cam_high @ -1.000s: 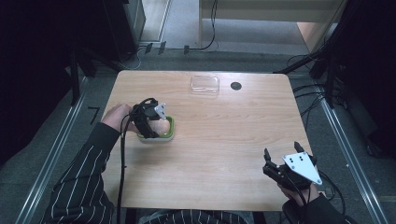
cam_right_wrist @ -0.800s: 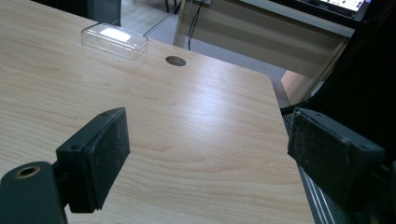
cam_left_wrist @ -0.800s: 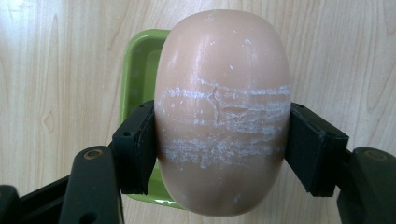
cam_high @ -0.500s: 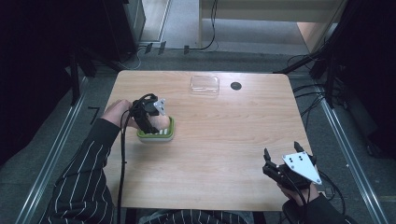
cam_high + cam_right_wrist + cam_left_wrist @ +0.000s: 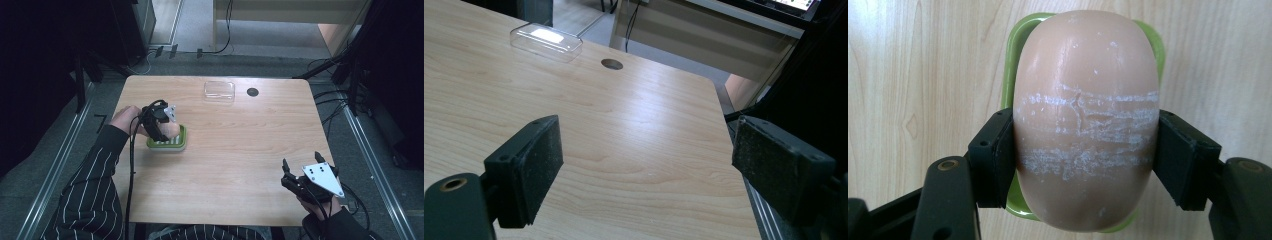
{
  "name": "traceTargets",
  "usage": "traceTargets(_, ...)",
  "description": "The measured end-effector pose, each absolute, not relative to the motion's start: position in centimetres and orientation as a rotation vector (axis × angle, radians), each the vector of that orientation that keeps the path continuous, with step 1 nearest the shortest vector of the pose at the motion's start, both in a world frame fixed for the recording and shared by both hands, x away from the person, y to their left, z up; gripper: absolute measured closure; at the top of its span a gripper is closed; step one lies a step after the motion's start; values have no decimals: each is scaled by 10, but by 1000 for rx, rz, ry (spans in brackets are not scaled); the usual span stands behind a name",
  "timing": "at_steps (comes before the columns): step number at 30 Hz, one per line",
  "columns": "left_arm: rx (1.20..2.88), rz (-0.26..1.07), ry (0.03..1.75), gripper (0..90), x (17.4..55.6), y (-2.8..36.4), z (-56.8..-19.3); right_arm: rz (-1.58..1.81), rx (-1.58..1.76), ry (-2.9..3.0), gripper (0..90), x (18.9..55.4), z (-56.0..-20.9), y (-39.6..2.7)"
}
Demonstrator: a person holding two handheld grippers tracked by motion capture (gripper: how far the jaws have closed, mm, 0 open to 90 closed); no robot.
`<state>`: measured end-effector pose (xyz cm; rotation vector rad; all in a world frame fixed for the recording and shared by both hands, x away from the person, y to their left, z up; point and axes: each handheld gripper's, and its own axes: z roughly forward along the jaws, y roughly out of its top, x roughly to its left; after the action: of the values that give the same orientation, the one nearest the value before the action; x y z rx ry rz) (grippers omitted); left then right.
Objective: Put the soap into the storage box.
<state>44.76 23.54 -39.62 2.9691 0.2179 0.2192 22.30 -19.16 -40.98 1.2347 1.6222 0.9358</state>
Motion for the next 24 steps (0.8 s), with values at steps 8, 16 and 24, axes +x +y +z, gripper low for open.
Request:
traceTargets(8,2956,216,211,337,454,239,-406,933,1231,1623,136,223,-410,-192)
traceTargets(16,2956,203,242,336,458,243,-419,933,1230,1624,136,223,-410,-191)
traceTargets(24,2979,195,256,336,461,241,-427,934,1230,1623,136,223,-410,-191)
